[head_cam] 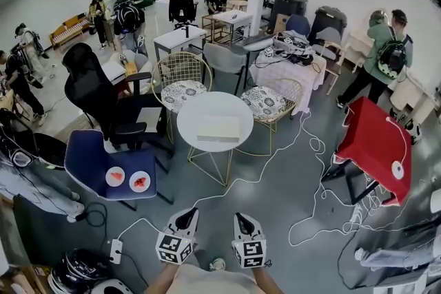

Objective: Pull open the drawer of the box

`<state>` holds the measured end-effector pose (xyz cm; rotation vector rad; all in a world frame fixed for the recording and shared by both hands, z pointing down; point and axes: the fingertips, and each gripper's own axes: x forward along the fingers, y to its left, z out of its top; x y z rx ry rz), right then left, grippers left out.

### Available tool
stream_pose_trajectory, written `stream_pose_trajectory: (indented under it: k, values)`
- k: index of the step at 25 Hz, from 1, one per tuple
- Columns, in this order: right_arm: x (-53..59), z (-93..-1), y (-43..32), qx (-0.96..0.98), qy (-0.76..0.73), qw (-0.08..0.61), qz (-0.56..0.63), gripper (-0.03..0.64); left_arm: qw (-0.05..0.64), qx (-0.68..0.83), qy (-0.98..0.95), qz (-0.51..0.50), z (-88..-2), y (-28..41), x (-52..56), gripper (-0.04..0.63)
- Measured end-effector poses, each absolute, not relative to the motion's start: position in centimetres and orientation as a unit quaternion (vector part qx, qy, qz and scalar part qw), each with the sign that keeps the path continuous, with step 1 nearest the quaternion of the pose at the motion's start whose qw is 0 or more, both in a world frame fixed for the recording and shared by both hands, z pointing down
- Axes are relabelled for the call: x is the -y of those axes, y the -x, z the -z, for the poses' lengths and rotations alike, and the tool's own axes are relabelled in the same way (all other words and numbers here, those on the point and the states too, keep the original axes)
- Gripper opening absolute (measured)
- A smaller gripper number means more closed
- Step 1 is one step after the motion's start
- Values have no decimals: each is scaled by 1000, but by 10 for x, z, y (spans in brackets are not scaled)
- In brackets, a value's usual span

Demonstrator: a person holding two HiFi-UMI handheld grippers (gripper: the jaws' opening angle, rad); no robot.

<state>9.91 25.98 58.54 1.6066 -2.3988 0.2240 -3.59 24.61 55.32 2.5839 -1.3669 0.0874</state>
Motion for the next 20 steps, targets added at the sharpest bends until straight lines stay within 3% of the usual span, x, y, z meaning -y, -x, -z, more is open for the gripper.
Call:
stream_pose_trajectory:
  k: [20]
  values:
    - [-178, -596, -103, 834, -530, 133, -72, 15, 117, 480, -869, -24, -567, 29, -172, 12]
